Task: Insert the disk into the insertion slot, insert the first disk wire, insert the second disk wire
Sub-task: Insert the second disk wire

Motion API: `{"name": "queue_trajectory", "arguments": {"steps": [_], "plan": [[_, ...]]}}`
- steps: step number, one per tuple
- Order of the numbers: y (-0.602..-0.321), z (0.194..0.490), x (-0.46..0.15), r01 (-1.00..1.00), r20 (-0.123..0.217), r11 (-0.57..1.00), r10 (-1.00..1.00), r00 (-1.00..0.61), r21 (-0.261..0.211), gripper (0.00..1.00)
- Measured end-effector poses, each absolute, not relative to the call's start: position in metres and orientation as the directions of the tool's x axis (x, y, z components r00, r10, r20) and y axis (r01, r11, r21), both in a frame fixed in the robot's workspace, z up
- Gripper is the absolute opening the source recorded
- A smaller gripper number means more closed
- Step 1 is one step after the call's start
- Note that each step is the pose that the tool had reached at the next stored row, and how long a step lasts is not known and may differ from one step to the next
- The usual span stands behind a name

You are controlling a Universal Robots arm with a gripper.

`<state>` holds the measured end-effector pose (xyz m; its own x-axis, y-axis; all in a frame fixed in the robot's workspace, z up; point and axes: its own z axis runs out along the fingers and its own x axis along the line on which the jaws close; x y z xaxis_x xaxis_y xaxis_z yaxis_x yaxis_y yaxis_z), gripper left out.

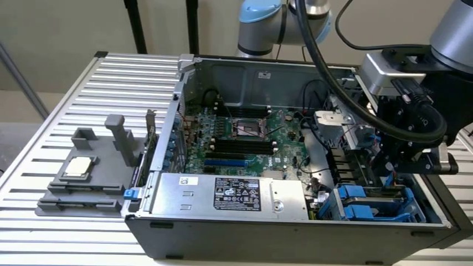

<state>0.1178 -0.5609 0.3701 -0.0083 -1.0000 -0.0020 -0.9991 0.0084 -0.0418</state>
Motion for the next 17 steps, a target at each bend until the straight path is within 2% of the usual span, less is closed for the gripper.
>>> {"name": "queue_trajectory", "arguments": {"steps": [9,17], "plan": [[-0.566,0.361,0.118,-0.999,-0.003,0.008,-1.000,-0.008,-0.042,0.16],[-0.580,0.352,0.118,-0.999,-0.031,0.010,-0.999,-0.008,-0.042,0.16]]}}
